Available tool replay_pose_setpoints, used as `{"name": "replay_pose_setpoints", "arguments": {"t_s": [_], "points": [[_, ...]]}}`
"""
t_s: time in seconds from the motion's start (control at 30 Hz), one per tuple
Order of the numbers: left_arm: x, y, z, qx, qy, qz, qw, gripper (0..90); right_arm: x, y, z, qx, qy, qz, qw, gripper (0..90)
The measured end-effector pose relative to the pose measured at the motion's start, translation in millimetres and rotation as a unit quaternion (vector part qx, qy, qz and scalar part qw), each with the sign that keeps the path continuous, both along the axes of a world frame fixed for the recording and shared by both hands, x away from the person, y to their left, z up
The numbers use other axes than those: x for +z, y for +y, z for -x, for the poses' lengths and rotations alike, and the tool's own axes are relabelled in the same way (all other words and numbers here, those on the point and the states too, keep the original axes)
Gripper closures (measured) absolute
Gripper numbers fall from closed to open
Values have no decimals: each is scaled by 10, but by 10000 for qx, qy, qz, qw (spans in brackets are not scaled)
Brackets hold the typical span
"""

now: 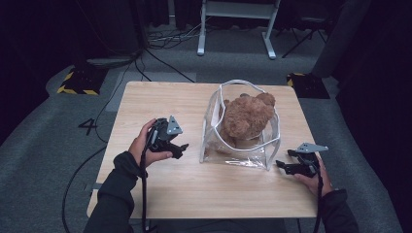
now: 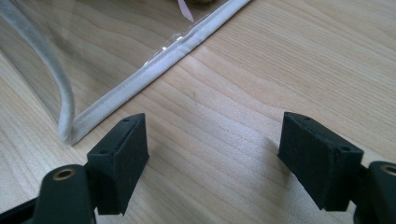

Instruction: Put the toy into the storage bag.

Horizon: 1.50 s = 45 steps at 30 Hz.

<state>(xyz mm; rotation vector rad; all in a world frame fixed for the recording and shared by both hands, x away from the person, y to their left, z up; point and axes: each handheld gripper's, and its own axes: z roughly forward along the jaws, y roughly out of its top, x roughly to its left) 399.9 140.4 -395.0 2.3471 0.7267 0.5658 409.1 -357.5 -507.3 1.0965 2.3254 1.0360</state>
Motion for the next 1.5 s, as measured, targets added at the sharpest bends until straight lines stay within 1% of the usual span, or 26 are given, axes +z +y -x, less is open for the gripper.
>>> {"name": "replay_pose_setpoints", "arguments": {"t_s": [0.07,0.23,0.3,0.47,0.53,0.6,0.67,0.73,0.8,0.93,0.97,1.0,1.17,1.2,1.23,1.27,1.3,1.33,1.37,1.43,1.5], "points": [[-39,13,12,13,4,26,10000,164,0,1,1,-2,5,-2,10000,237],[-157,49,25,62,111,-40,9999,163,0,0,0,0,6,-3,10000,237],[-211,62,31,111,140,-122,9998,163,0,0,0,1,1,-1,10000,237],[-347,116,48,155,270,-179,9994,162,0,0,-1,1,1,-2,10000,237],[-408,145,61,127,346,-175,9992,163,0,0,-1,1,0,-2,10000,237],[-448,181,86,144,359,-96,9992,162,0,0,-1,1,1,-1,10000,237],[-488,214,103,131,414,-21,9991,162,0,0,-1,-2,1,-6,10000,236],[-533,248,122,171,463,19,9988,163,0,3,-3,-8,6,-10,10000,235],[-582,288,139,228,533,54,9983,164,-1,3,-3,-10,6,-11,10000,235],[-669,370,162,317,623,51,9975,168,0,3,-3,-10,8,-10,10000,235],[-684,390,156,334,696,95,9970,170,-1,3,-3,-9,5,-9,10000,235],[-702,427,146,351,821,201,9958,171,-1,3,-3,-9,5,-8,10000,235],[-736,538,154,462,923,448,9936,175,-1,3,-3,-10,7,-10,10000,235],[-743,548,161,485,910,488,9935,175,-1,3,-3,-9,7,-10,10000,235],[-753,558,182,515,808,467,9943,175,-1,3,-3,-10,7,-9,10000,235],[-765,559,200,534,736,401,9951,176,-1,3,-2,-11,7,-10,10000,235],[-780,559,215,556,713,354,9953,177,-1,3,-2,-10,7,-10,10000,235],[-792,564,228,566,727,339,9952,176,-1,3,-3,-10,6,-9,10000,235],[-803,582,241,545,795,415,9945,176,-1,3,-3,-10,6,-10,10000,235],[-821,601,275,577,703,379,9951,175,0,3,-3,-9,7,-9,10000,235],[-850,624,299,625,705,366,9949,174,0,3,-3,-10,7,-10,10000,235]]}}
